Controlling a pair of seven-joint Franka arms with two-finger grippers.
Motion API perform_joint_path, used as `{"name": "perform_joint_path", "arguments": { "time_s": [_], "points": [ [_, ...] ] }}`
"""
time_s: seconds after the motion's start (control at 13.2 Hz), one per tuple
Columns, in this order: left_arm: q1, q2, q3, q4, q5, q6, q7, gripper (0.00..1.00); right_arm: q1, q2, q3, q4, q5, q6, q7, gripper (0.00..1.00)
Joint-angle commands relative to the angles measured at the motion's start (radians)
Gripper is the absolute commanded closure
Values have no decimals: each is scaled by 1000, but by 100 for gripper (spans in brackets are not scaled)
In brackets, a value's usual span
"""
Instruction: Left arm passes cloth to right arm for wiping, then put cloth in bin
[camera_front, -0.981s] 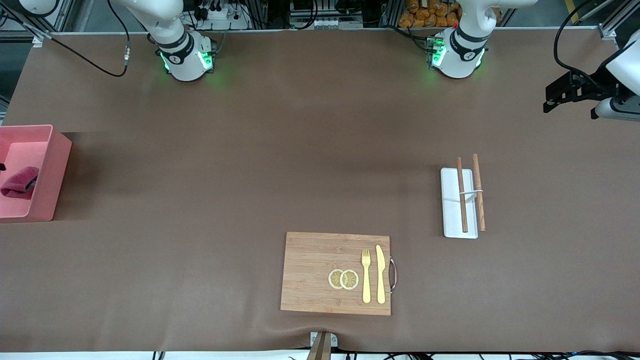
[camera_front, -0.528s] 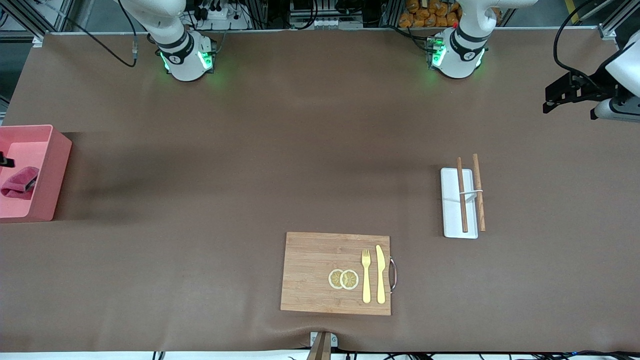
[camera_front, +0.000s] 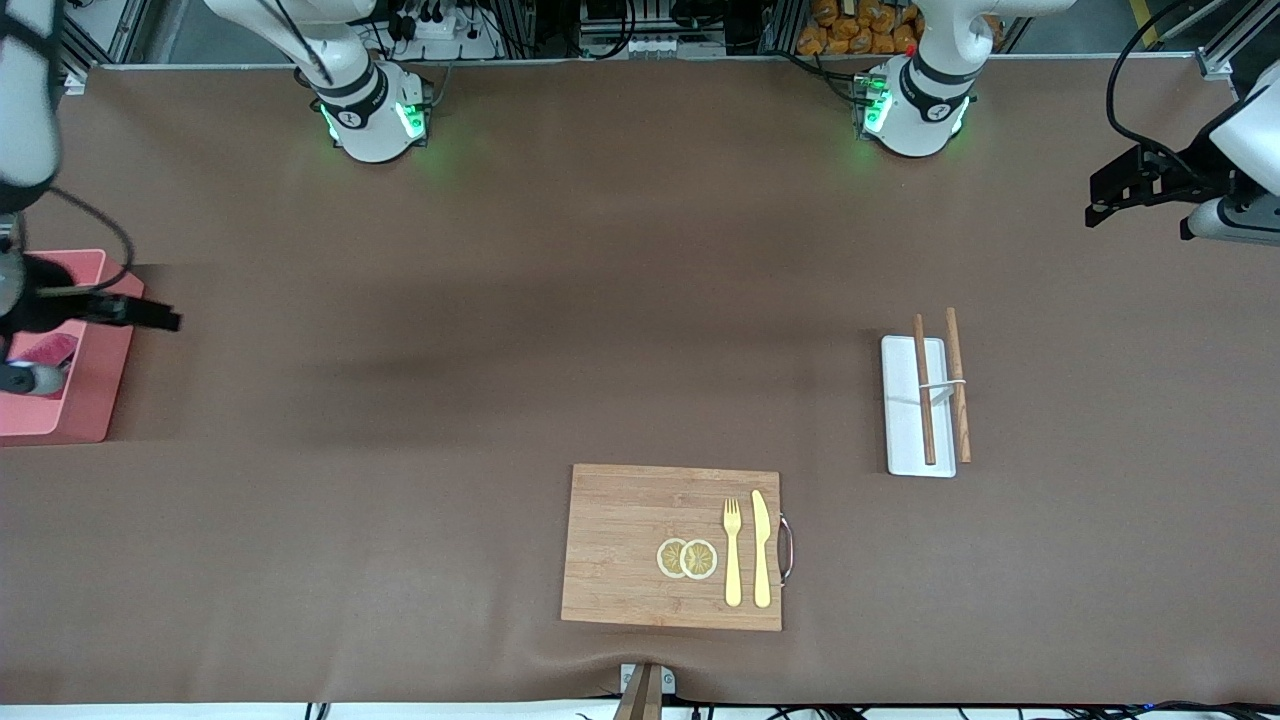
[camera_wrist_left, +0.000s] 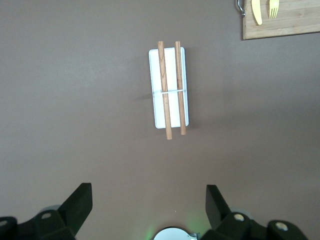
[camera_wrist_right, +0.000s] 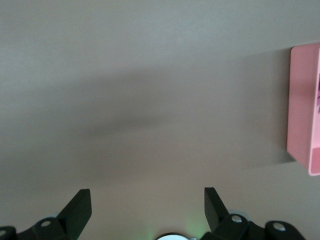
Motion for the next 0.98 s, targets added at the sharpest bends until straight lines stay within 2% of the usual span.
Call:
{"name": "perform_joint_path", "arguments": {
  "time_s": [0.0,0.53,0.91],
  "points": [
    [-3,5,-4,14,20,-14,-11,0,1,-123,-13,-162,0,79,23,0],
    [-3,5,-4,14,20,-14,-12,0,-23,-225,-18,-340,-2,251,-48,0],
    [-3,7,-4,16,22,-14,-12,0,-28,-139,-18,-164,-11,208,-58,0]
  ]
}}
